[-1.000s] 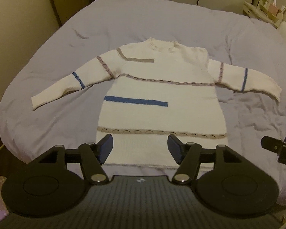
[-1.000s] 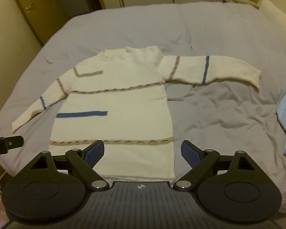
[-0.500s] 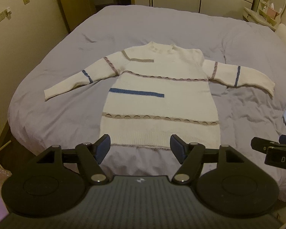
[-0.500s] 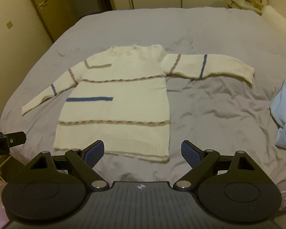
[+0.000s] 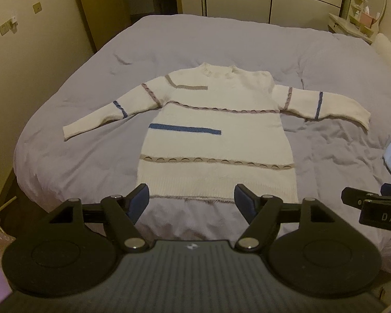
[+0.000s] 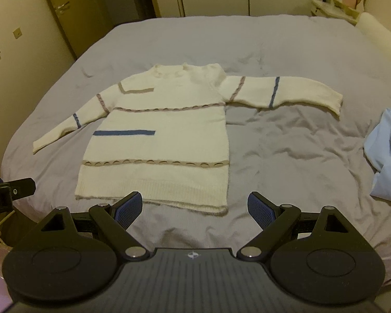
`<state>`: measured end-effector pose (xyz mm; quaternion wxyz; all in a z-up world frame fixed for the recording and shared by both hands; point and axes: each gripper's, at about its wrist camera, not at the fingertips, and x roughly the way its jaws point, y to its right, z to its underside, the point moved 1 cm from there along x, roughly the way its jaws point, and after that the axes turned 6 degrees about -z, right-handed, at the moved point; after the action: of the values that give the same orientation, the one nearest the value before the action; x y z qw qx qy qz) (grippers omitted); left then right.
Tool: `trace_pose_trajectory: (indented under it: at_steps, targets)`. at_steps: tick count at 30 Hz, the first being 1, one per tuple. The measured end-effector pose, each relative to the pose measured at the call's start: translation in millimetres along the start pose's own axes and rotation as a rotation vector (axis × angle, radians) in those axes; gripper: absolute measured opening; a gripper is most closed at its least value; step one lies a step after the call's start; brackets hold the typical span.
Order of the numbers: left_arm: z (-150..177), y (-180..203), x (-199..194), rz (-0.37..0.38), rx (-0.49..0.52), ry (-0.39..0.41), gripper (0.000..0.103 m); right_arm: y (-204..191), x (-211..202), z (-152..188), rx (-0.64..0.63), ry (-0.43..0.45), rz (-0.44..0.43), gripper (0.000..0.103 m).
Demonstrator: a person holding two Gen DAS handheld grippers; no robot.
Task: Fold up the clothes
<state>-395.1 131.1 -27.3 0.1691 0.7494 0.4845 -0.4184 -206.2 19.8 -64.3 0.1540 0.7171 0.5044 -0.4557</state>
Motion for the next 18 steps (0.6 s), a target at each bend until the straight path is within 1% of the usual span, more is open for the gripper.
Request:
trace_pose_trajectory:
  at_steps: [9,18]
  targets:
    - [-1.4,1.2,-0.5,-0.001,0.003,0.002,0.072,0.9,-1.2,-0.6,-0.001,-0.001,0.002,0.09]
    - [3.0,-2.2,6.6,-0.014,-0.007,-0.026,0.074,1.0,4.3,-2.3,-0.006,-0.023,-0.001,0.09]
